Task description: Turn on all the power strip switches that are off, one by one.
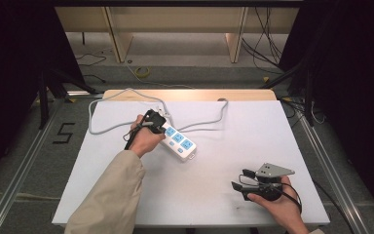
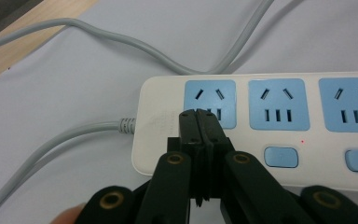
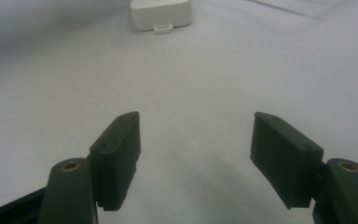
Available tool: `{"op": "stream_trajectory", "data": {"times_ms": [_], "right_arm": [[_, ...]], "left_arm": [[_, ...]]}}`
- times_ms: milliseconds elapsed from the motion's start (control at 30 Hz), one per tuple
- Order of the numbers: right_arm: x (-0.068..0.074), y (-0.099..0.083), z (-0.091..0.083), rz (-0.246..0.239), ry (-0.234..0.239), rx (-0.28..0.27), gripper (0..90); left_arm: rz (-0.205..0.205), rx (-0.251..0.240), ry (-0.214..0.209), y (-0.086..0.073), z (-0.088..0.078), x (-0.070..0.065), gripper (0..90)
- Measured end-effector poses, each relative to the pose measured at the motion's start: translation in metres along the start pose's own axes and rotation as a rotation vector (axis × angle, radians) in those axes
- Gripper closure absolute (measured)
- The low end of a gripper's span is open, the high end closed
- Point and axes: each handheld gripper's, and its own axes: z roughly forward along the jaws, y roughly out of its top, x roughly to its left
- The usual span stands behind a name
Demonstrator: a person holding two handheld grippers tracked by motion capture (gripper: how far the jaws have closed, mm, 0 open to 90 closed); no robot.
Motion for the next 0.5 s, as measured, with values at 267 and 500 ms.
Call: {"op": "stream_trajectory", "data": {"times_ms": [267, 500], "right_arm": [[0.0001, -0.0001, 0.0, -0.004, 0.002, 0.002, 33.8], [0.0003, -0.0001, 0.0001, -0.006, 0.003, 0.005, 33.8]], "left_arm": [[-0.001, 0.041, -0.014, 0.0032, 0.0054, -0.0009, 89.8], [-0.005, 0.055, -0.02, 0.0028, 0.0082, -0.0012, 89.9]]}}
